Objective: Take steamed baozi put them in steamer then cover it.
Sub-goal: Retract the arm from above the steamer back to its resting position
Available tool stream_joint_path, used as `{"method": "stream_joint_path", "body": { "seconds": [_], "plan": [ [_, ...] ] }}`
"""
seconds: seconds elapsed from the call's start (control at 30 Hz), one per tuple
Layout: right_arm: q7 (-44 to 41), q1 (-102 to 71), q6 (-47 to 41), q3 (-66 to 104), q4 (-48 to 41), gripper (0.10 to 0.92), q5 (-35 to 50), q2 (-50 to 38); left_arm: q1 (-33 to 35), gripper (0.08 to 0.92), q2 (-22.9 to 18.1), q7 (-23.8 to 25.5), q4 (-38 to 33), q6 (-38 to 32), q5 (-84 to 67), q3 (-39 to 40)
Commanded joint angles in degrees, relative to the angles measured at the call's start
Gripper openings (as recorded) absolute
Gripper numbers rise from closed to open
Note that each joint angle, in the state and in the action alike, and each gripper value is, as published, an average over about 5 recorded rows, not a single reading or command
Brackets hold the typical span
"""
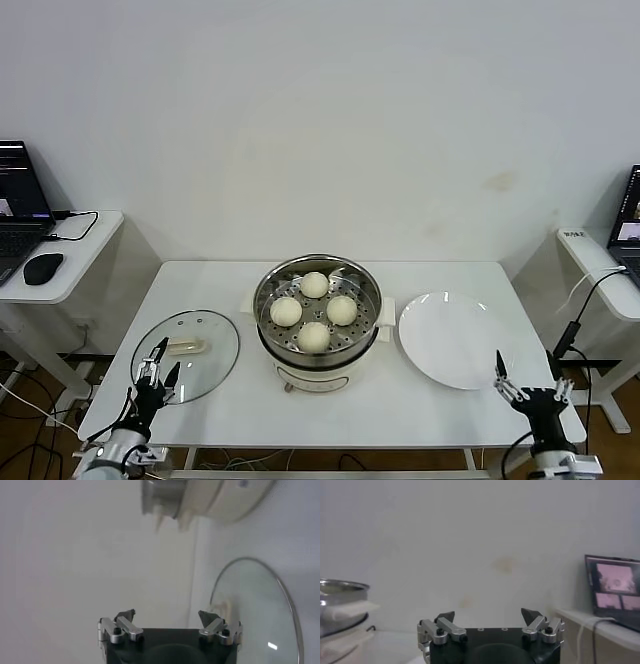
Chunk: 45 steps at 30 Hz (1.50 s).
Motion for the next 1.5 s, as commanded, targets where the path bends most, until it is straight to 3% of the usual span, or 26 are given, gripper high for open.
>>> {"method": "stream_joint_path", "body": {
  "seconds": [0.03,1.2,1.3,1.5],
  "plan": [
    [0.1,-2.7,0.6,2.7,0.6,0.823,-0.8,2.2,-9.3,0.823,1.7,0.3,9.7,-0.9,3.4,2.2],
    [-0.5,-4.0,0.9,3.3,0.4,0.823,-2.5,4.2,-21.7,0.822,-0.5,1.1,23.1,-1.0,2.2,6.8],
    [-0.5,-3.9,0.9,3.0,0.2,0.823,-2.5,4.2,-22.2,0.784,-0.9,1.2,24.3,-1.0,2.0,7.0],
    [-0.7,-3.8,0.8,3.0,0.3,0.823,-2.4,4.0,-22.6,0.614,-1.5,1.1,25.1,-1.0,2.0,6.9]
  ]
}}
